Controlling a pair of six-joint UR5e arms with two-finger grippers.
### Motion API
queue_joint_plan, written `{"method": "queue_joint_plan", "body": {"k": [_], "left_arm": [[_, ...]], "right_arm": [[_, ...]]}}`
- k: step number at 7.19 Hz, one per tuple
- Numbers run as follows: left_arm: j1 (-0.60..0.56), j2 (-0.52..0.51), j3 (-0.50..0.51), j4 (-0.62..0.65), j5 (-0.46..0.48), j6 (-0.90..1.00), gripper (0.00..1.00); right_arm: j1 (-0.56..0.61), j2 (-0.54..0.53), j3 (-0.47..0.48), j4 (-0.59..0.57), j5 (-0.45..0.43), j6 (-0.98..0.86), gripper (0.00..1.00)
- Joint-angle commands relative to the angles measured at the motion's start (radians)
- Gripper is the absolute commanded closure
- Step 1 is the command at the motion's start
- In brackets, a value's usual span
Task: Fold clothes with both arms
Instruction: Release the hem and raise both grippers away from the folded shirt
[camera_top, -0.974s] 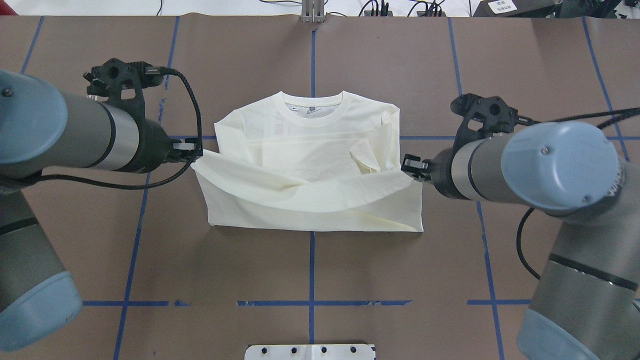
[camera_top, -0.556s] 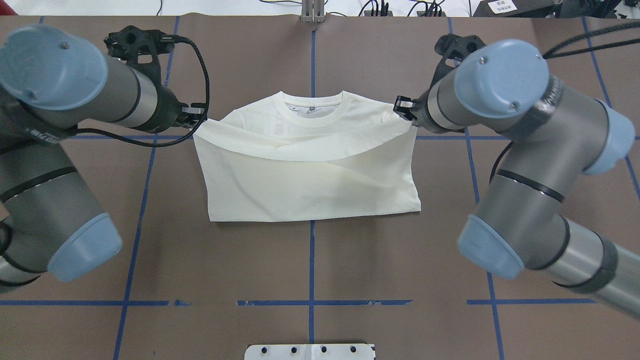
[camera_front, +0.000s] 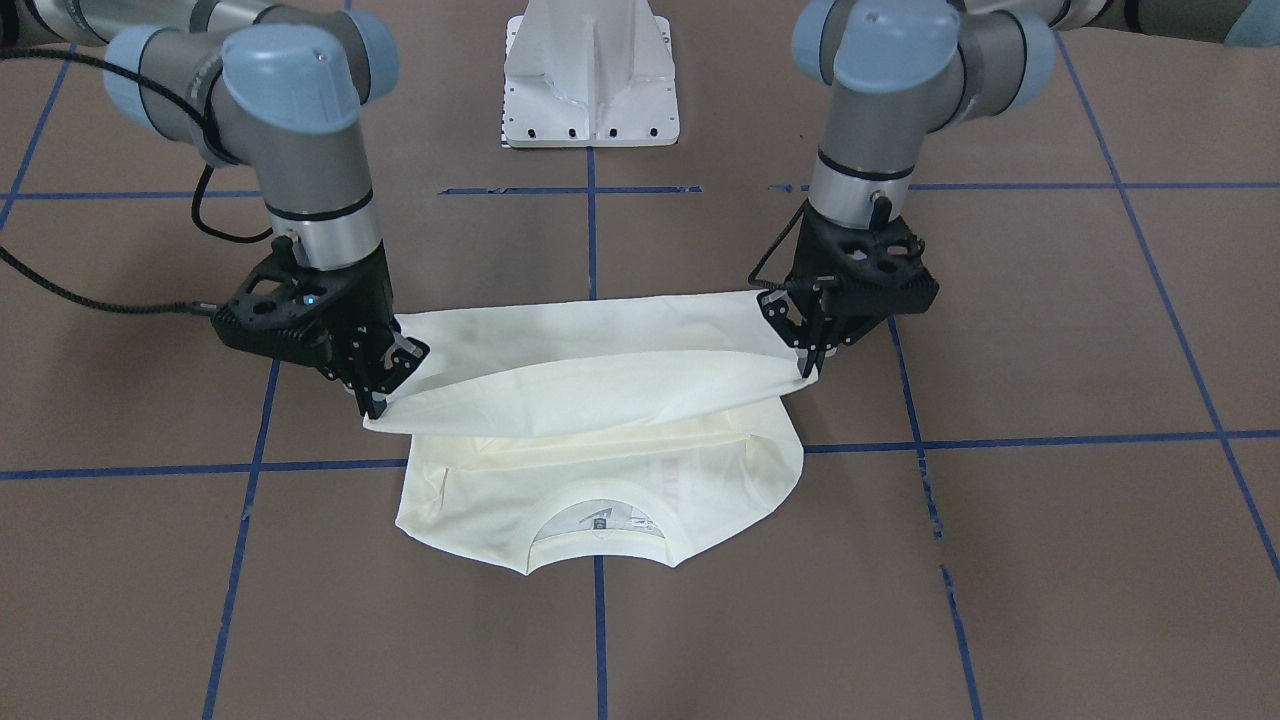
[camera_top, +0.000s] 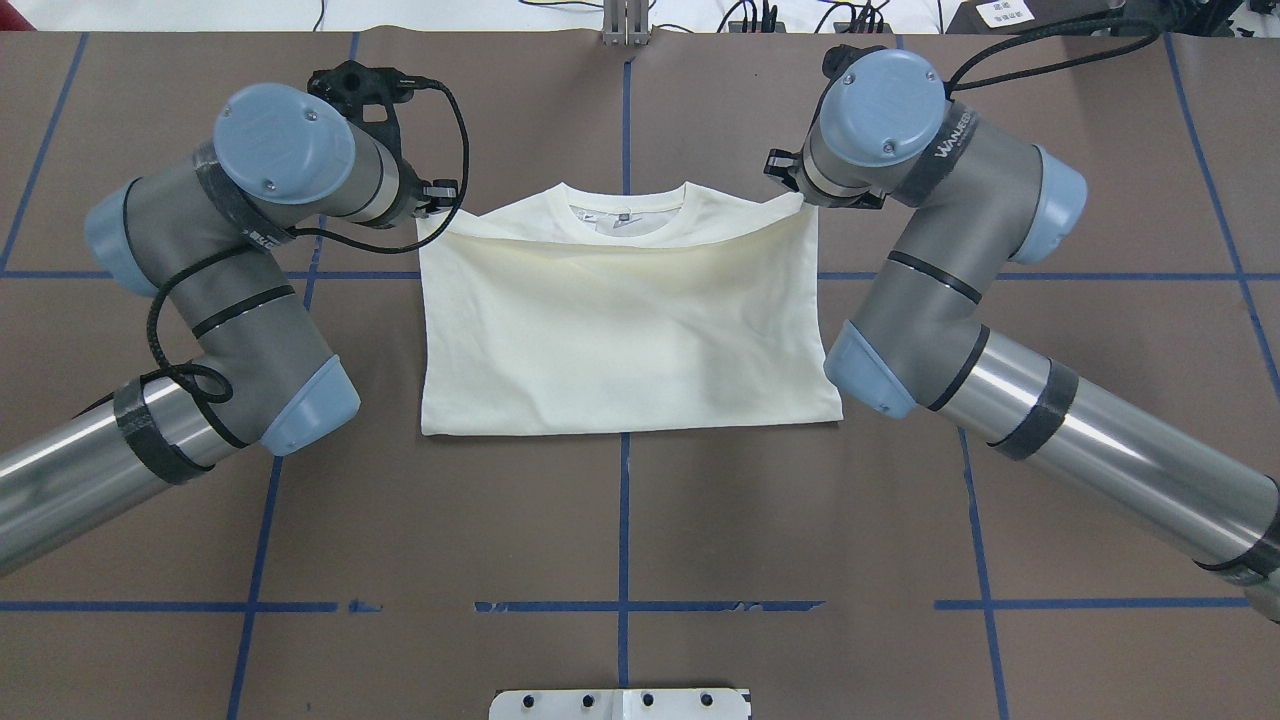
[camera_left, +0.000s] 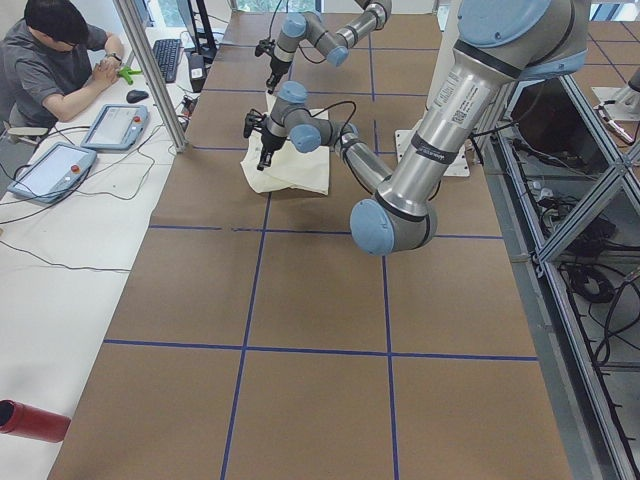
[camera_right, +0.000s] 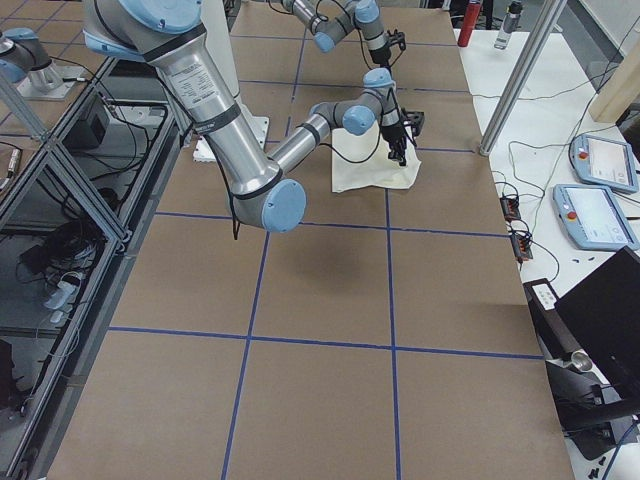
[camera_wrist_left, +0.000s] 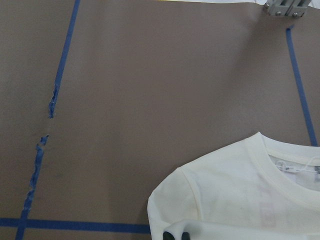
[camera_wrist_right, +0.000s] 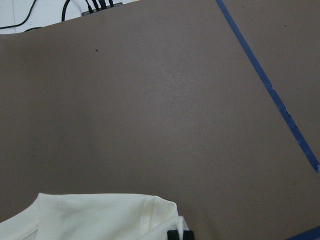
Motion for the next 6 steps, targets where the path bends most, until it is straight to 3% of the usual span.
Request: {"method": "queue_joint_plan", "body": {"k": [1,4,5,6], "left_arm": [[-0.006,-0.031,0.09,-0.035,0.013,0.002,1.0],[-0.006,-0.071,0.205,-0.11,0.013,0.002,1.0],[-0.006,-0.071,0.203,-0.113,0.01,0.004,0.74],[-0.011,-0.062,0.186,-0.126,0.007,0.118,0.01]], "right_arm": [[-0.001,0.026,-0.096,0.061,-0.002,0.0,1.0],[-0.004,0.023,-0.102,0.065,-0.001,0.0,1.0],[-0.011,0.016,-0.102,0.065,-0.004,0.001,0.35],[-0.017,0.025,-0.094,0.065,-0.058,-0.002,0.0]]}}
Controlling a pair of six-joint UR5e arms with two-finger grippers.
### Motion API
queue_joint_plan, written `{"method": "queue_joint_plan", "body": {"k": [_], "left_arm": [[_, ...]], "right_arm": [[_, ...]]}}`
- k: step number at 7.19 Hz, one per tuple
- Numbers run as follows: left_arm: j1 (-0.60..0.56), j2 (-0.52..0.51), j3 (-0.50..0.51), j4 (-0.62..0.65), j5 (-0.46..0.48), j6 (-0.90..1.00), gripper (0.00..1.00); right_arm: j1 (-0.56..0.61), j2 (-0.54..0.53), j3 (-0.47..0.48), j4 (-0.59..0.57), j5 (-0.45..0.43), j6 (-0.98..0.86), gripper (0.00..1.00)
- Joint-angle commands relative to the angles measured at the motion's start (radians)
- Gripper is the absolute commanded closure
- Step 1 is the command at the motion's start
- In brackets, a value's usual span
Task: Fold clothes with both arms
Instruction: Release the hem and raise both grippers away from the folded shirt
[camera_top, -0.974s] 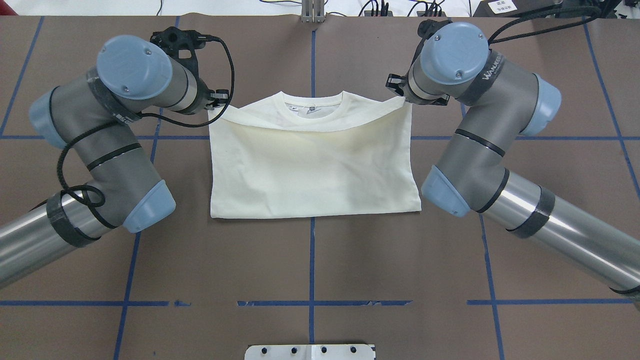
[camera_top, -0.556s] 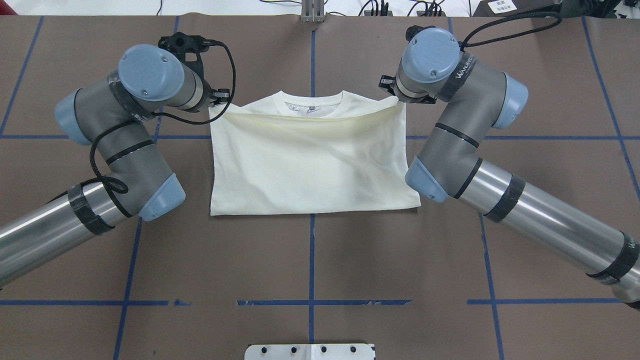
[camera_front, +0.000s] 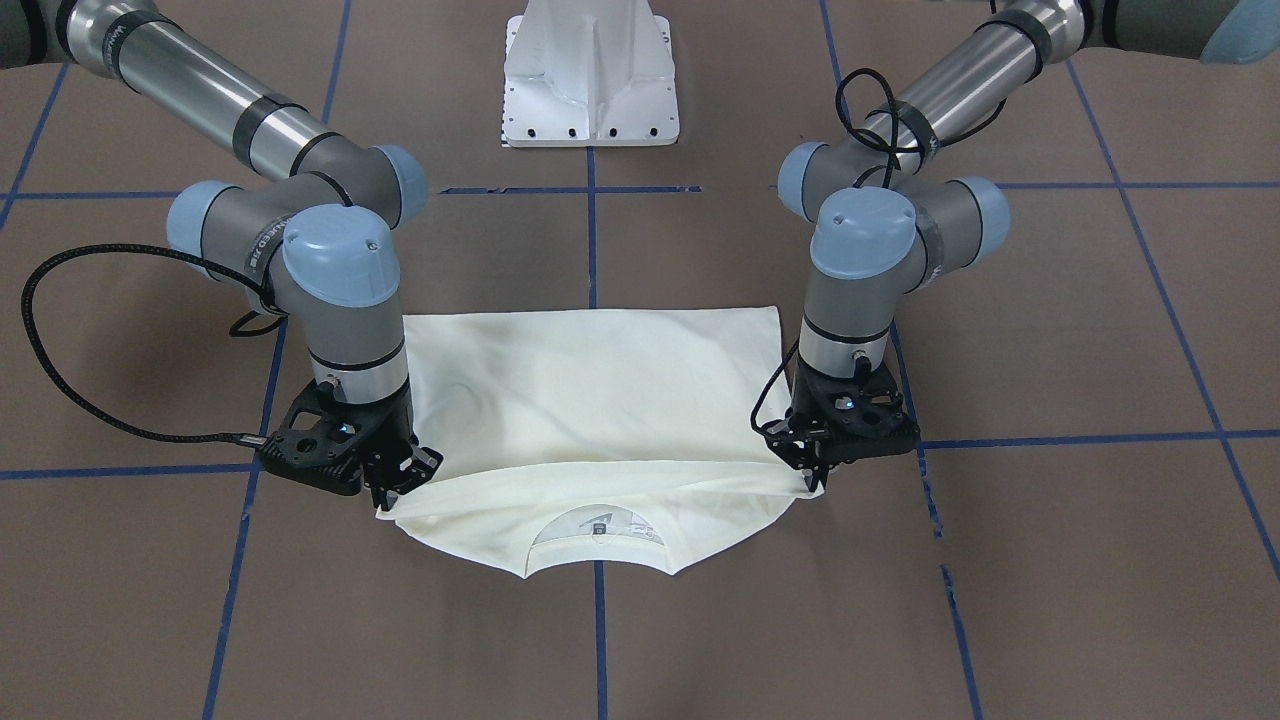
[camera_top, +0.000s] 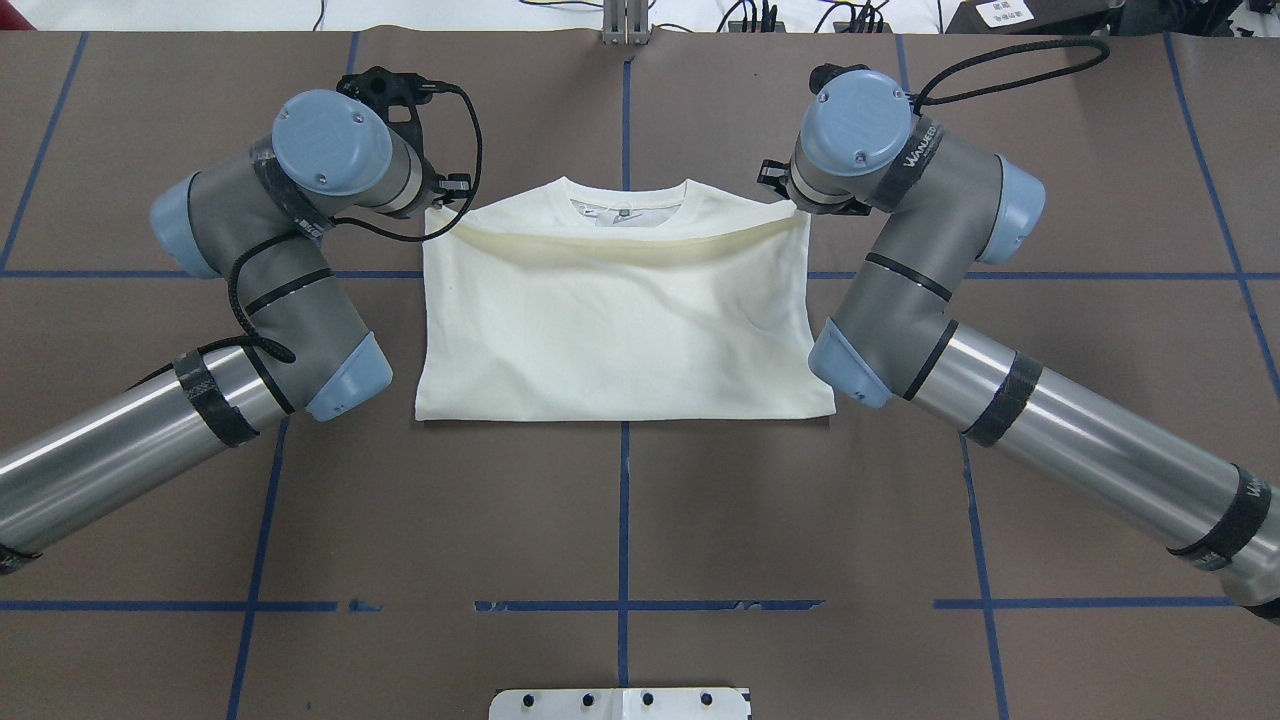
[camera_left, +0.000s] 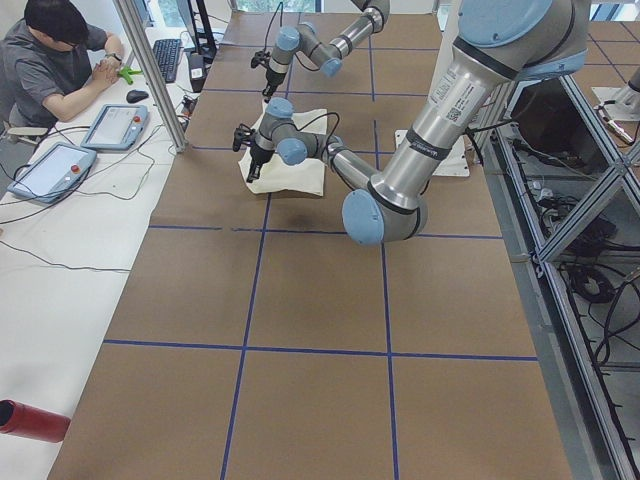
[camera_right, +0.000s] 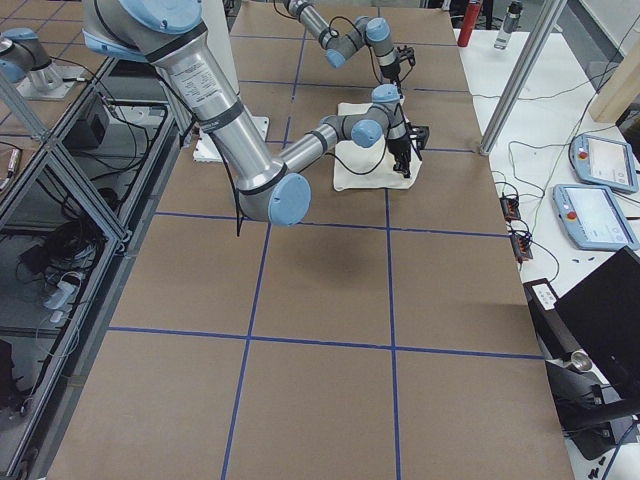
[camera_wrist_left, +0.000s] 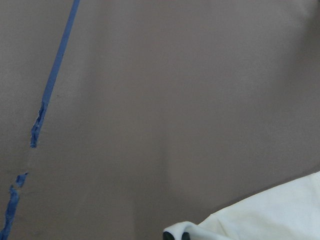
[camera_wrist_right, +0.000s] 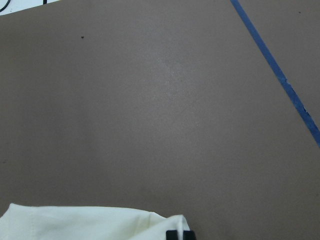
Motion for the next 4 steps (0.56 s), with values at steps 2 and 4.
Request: {"method": "queue_joint_plan", "body": {"k": [2,4], "left_arm": [[-0.005,0.151,-0.233,-0.033,-0.085,0.147,0.0],[0.026,0.315,-0.443,-0.035,-0.132,0.133,0.0]], "right_arm": [[-0.001,-0.015,0.07,0.002,0.006,-0.067,0.0],[-0.001,-0.084,0.195,0.002,0.025,-0.105,0.0]]}}
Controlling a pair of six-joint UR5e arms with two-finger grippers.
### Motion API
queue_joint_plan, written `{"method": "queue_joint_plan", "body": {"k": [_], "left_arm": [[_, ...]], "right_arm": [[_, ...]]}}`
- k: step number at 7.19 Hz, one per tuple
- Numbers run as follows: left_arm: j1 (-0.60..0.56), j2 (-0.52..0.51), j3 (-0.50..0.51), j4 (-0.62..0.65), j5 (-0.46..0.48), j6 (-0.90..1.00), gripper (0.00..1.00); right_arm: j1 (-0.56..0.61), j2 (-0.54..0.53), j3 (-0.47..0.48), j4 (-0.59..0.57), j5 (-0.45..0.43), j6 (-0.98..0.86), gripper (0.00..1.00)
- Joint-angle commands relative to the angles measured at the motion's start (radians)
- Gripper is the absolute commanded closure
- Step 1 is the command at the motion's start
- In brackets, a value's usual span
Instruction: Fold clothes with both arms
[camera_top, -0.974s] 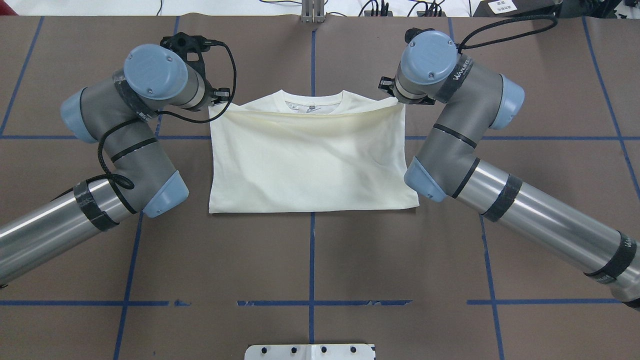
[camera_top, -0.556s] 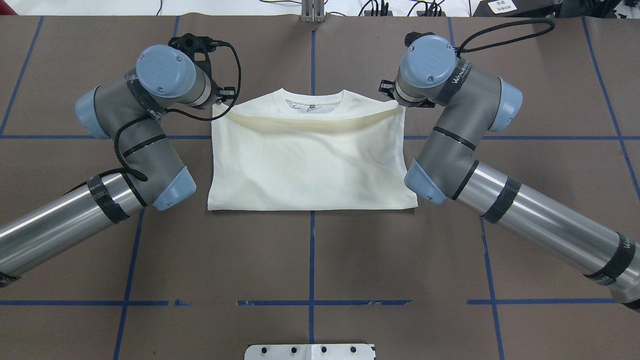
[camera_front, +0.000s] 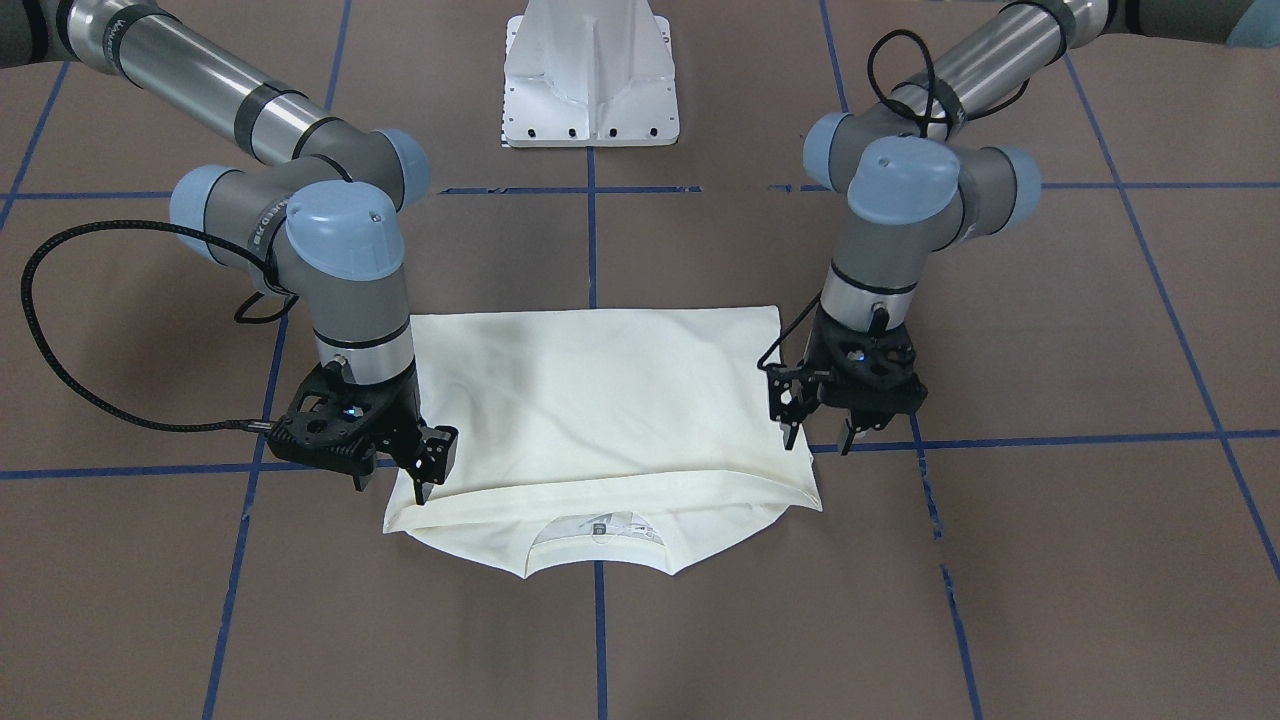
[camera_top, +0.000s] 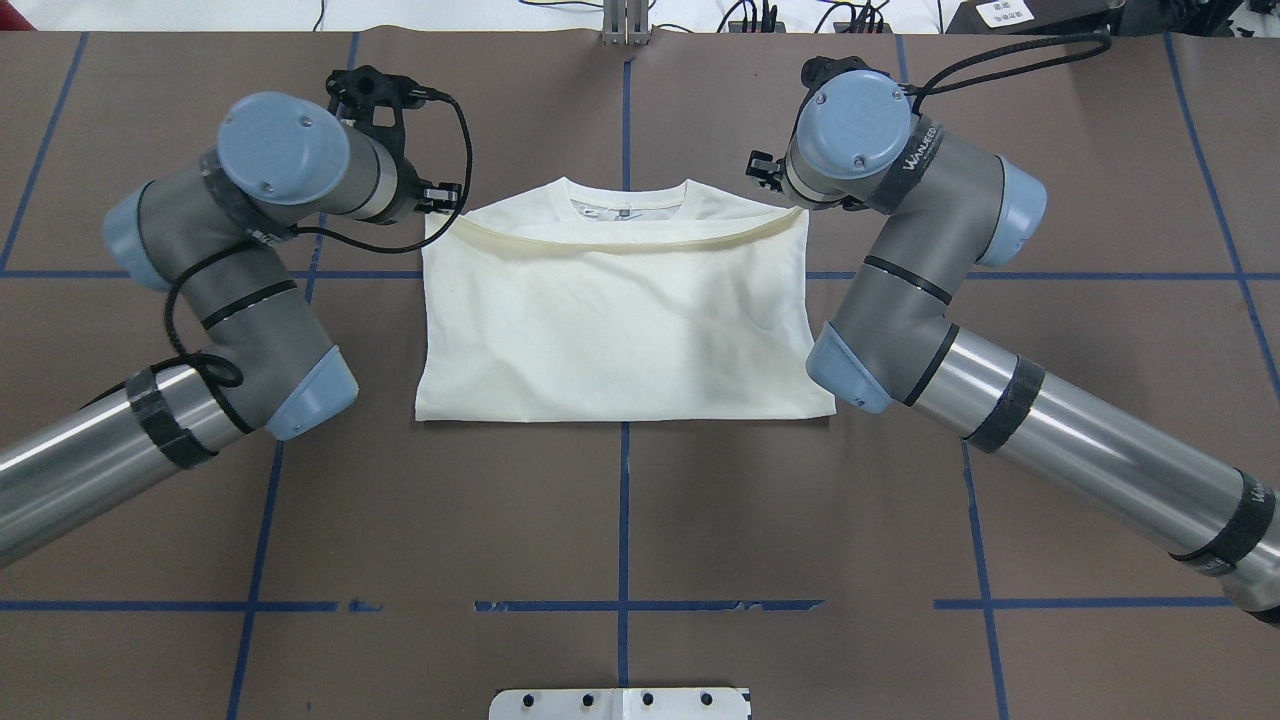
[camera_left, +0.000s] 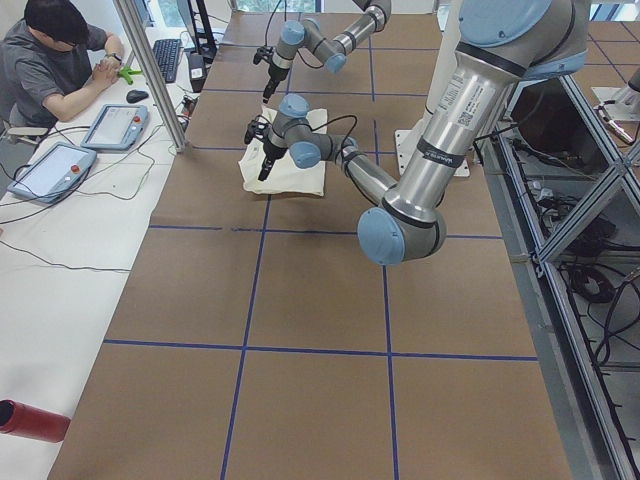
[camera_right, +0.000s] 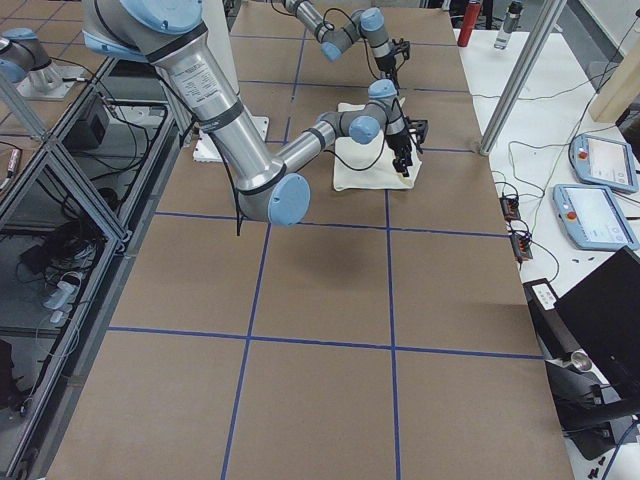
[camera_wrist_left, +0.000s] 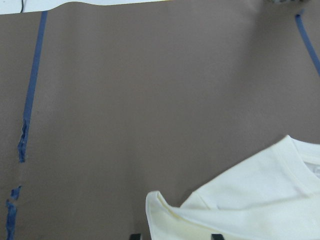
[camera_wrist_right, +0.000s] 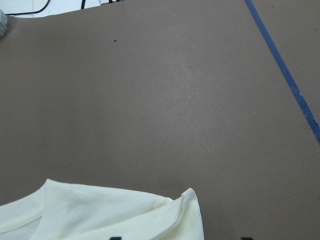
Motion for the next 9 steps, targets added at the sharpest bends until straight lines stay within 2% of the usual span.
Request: {"method": "queue_joint_plan", "body": {"k": [1,2,3,4,7,9], "left_arm": [[0.078,0.194,-0.214,-0.017,-0.021,-0.067,0.0],[0.174,0.23,-0.212,-0.08,0.067,-0.185,0.09],[0.251,0.232,-0.197,-0.098,0.153,-0.3,0.31],[0.269,0.22,-0.162,-0.102,0.157,-0.36,0.43],[0.27,0.198,-0.071,-0.18,0.156,-0.356,0.43],[0.286,0.184,-0.062,-0.18,0.157,-0.361,0.47]], "right_arm": [[0.001,-0.037,0.086,0.0,0.014,-0.022,0.0],[0.001,-0.037,0.087,0.0,0.014,-0.022,0.0],[0.001,-0.039,0.087,0.0,0.014,-0.022,0.0],[0.001,-0.037,0.086,0.002,0.014,-0.022,0.0],[-0.001,-0.037,0.086,0.002,0.014,-0.022,0.0],[-0.001,-0.037,0.084,0.002,0.012,-0.022,0.0]]}}
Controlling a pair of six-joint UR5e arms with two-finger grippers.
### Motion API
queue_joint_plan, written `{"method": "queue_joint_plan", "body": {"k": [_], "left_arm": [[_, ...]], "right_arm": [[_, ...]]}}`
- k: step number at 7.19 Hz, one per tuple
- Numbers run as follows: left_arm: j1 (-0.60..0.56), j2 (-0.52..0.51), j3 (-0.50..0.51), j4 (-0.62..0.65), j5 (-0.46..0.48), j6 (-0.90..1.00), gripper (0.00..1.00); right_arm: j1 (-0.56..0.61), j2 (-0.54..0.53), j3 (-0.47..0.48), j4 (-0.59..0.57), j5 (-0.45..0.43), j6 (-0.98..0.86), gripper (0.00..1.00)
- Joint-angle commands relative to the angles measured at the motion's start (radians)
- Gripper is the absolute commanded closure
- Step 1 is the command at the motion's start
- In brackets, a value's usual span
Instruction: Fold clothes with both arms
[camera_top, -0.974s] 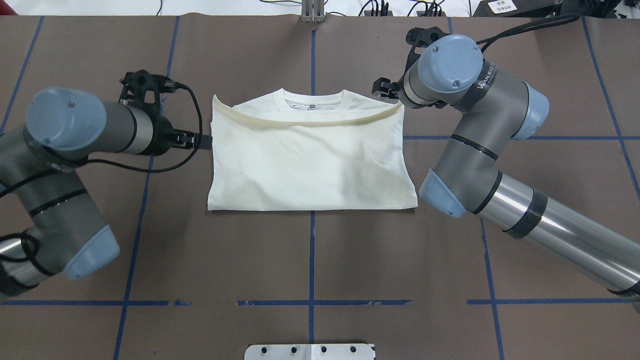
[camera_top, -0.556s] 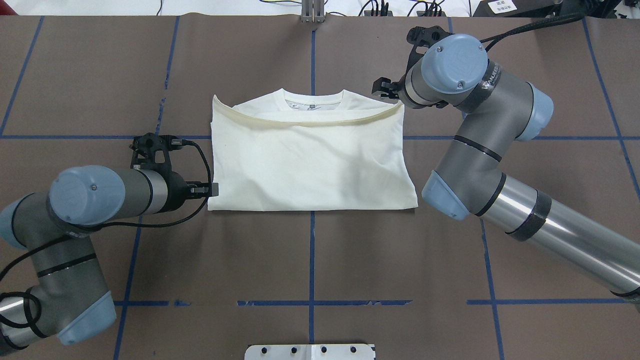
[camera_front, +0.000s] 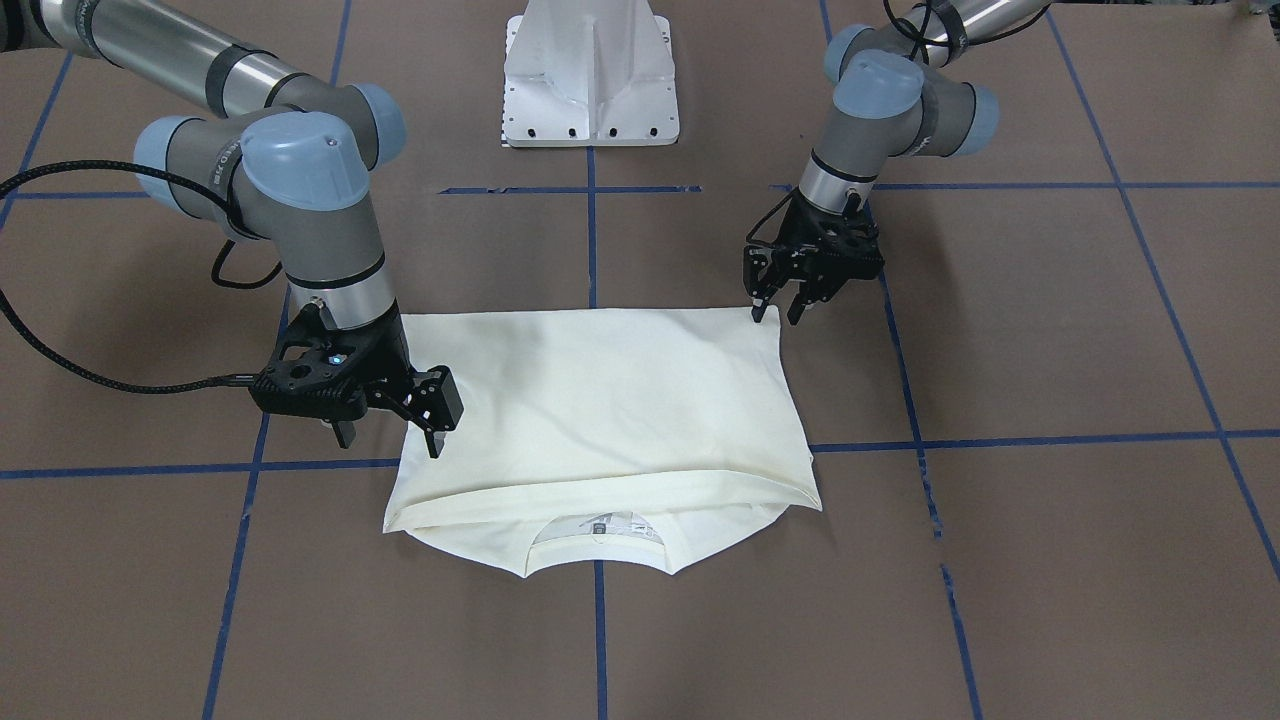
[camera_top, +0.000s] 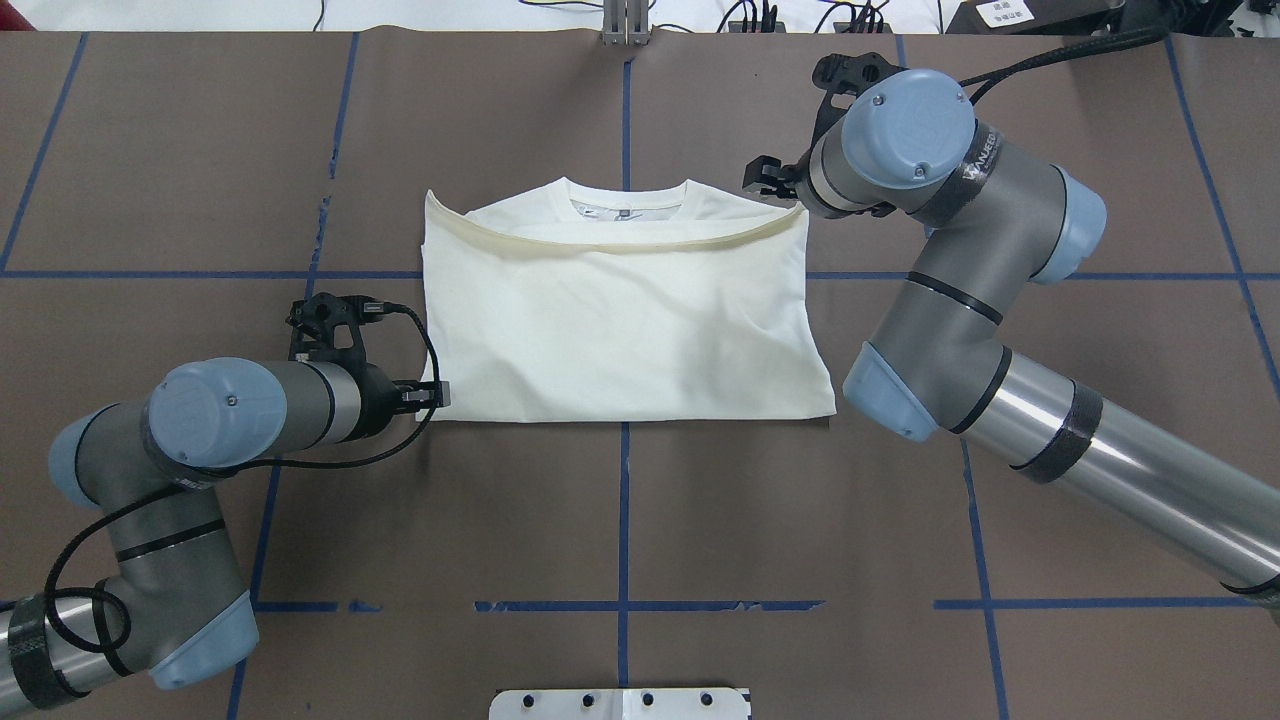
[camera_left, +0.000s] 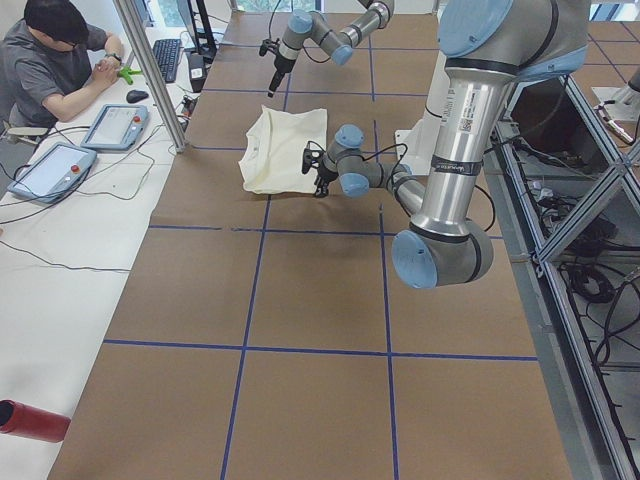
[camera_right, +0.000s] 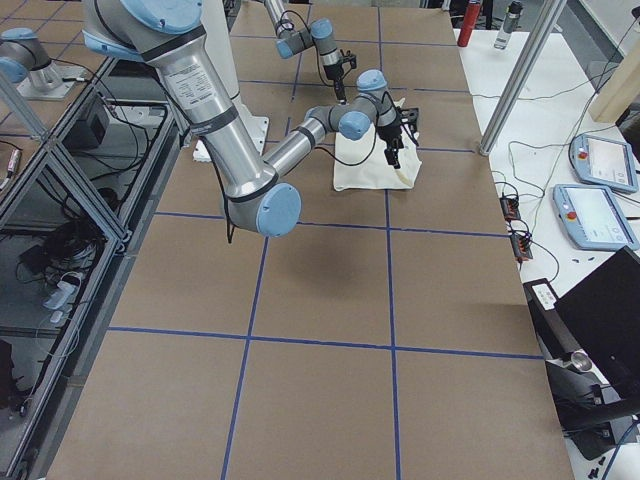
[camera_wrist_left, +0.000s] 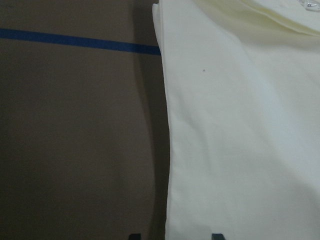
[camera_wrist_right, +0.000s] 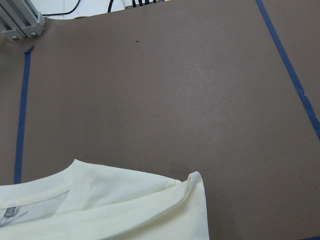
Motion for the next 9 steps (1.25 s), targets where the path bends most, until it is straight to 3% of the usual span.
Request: {"method": "queue_joint_plan", "body": {"k": [1,3,4,5,8,9], "left_arm": [[0.018,-0.008,0.015,-0.005,0.001,-0.003,0.48],[0.018,-0.007,0.017,-0.005,0.001,-0.003,0.66],[0.022,-0.007,0.012,-0.005,0.001,-0.003,0.89],[0.022,-0.007,0.008,-0.003,-0.001,0.0,1.0],[-0.007,0.006,0.008,-0.002,0.005,0.084,1.0],[-0.071,0.006,0.018,-0.002,0.002,0.153,1.0]], "right_arm": [[0.0,-0.002,-0.001,0.0,-0.001,0.0,0.0],[0.0,0.0,-0.001,0.0,-0.002,0.0,0.0],[0.0,0.0,0.0,0.0,-0.001,0.0,0.0],[0.0,-0.002,0.0,0.0,-0.002,0.0,0.0],[-0.005,0.0,-0.001,0.0,-0.007,0.0,0.0],[-0.008,-0.002,-0.006,0.002,-0.01,0.0,0.0]]}}
